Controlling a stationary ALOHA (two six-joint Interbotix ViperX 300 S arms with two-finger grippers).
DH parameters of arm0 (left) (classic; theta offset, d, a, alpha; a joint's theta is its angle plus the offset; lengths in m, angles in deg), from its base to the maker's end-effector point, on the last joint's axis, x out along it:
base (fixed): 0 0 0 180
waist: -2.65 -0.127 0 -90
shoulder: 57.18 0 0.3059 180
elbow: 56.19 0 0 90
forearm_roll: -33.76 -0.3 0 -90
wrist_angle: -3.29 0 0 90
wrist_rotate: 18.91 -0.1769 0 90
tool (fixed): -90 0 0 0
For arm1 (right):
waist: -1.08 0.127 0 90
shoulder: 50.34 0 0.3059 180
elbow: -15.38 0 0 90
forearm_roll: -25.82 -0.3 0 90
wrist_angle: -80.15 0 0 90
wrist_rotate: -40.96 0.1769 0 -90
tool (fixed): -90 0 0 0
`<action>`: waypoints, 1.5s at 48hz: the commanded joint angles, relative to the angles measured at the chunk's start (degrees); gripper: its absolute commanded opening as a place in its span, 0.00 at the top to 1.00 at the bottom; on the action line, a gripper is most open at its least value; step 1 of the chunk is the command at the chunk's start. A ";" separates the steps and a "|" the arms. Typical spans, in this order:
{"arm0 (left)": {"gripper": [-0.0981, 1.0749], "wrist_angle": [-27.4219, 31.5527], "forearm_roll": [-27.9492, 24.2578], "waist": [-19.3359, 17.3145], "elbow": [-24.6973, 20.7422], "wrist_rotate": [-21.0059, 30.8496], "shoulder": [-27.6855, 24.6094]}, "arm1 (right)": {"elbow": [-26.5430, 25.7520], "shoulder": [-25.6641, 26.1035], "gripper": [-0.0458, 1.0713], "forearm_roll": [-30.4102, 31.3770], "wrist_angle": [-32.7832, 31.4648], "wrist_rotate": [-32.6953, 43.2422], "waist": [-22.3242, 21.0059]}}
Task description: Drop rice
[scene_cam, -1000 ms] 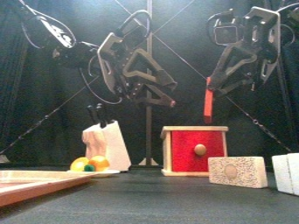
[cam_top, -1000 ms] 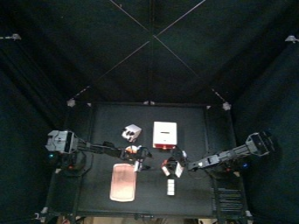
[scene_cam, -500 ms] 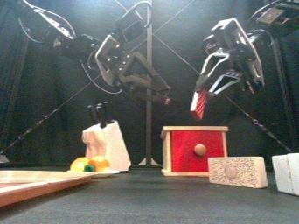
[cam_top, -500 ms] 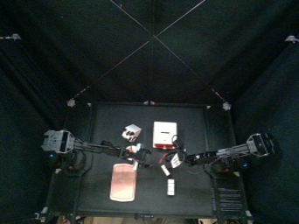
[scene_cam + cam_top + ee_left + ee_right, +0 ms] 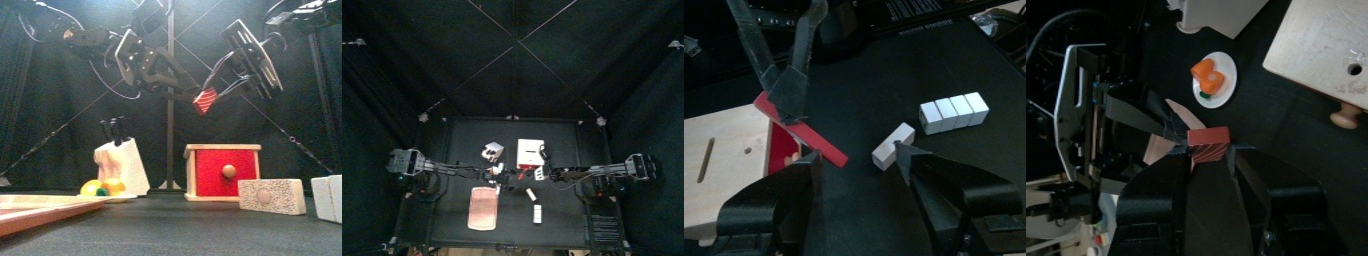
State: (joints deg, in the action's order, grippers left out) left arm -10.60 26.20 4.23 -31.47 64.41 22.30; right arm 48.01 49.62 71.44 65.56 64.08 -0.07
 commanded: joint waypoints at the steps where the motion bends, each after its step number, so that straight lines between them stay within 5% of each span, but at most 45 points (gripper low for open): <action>1: 0.12 -0.79 3.78 0.62 -1.49 -4.39 1.76 | -0.70 1.58 0.52 -1.85 0.79 -0.09 -0.97; 17: 0.12 -7.73 18.46 1.14 -0.26 -21.36 2.02 | 0.62 2.81 0.52 -4.22 0.97 0.00 -2.72; 42: 0.12 -22.85 50.89 4.48 -0.79 -52.65 0.70 | -2.02 2.90 0.52 -5.01 0.97 0.09 -7.12; 58: 0.12 -32.70 71.02 6.06 -8.96 -67.15 -5.98 | -4.48 1.76 0.52 -4.66 3.52 0.09 -11.07; 72: 0.12 -42.45 80.07 7.65 -15.38 -77.87 -11.51 | -4.39 1.67 0.52 -5.01 5.54 0.09 -13.36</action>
State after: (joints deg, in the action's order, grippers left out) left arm -49.89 104.33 11.17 -43.86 -11.79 11.05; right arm 44.85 50.67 66.51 69.96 64.34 -12.55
